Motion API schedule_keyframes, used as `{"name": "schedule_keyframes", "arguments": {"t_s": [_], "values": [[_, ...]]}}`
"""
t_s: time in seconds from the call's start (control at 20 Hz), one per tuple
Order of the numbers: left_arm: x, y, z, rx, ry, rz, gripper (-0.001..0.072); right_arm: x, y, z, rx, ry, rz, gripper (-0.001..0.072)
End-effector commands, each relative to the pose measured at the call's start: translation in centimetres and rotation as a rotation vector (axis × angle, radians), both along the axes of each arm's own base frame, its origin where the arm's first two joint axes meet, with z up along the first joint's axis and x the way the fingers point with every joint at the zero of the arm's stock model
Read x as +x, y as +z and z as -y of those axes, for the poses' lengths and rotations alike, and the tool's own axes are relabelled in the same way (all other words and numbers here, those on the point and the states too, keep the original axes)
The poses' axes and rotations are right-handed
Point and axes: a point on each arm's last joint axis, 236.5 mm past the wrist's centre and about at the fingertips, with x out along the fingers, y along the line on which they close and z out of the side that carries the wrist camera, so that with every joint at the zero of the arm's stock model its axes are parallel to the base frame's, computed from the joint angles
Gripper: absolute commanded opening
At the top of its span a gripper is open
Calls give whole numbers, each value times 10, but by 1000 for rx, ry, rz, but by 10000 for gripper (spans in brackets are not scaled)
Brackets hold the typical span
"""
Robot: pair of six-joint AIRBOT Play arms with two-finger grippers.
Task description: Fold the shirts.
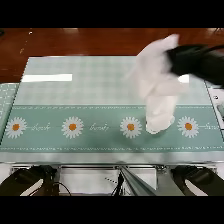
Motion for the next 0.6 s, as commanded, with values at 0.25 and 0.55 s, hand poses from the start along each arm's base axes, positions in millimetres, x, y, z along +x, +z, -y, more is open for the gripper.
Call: {"name": "schedule_keyframes", "arguments": {"t_s": [0.25, 0.55], "values": [[22, -96, -5, 148, 36, -230, 702, -86, -248, -173, -387, 468, -425, 213], [27, -216, 7, 216, 17, -483, 702, -24, -169, -44, -701, 242, -226, 460]]}}
